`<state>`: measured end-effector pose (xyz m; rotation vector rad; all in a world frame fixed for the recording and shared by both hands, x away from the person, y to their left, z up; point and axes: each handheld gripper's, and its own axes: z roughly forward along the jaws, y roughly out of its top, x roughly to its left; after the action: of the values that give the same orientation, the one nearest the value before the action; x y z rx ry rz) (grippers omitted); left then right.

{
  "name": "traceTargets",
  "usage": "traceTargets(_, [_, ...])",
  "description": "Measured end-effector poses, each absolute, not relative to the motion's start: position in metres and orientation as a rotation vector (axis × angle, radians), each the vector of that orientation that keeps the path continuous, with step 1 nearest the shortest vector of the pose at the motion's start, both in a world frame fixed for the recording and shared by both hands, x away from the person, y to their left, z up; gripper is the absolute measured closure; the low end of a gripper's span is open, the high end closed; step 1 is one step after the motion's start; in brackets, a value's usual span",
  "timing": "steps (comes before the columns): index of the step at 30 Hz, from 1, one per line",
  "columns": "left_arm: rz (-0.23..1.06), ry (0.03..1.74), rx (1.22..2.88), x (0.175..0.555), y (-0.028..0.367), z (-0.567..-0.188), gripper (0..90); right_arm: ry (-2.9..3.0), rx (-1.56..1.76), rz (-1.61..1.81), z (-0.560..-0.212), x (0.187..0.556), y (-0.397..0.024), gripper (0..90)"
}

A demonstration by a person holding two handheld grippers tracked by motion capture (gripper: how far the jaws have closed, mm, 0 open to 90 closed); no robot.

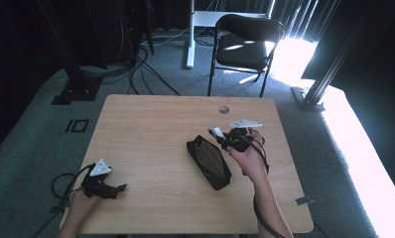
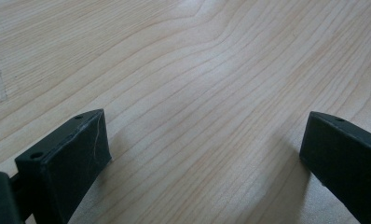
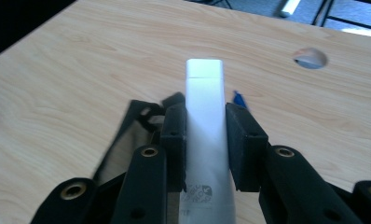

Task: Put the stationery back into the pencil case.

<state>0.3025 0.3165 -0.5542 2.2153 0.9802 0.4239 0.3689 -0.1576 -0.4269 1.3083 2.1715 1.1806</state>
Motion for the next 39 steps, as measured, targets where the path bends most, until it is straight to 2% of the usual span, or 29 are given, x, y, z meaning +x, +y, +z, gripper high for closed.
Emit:
traceTargets(12, [0.423,0.981,2.215,0.302,0.317,-0.554,1.6,2.272,1.278,1.158,-0.447,0.364,-0.121,70.0])
traceTargets(27, [0.423,0.98,2.215,0.302,0.317,-0.554,1.6,2.389,1.276,0.932,-0.481,0.382,-0.1,70.0])
traceTargets(39, [0.423,0.98,2.215,0.302,0.317,-0.554,1.6,2.442,1.289,0.833,-0.494,0.392,-0.089,70.0])
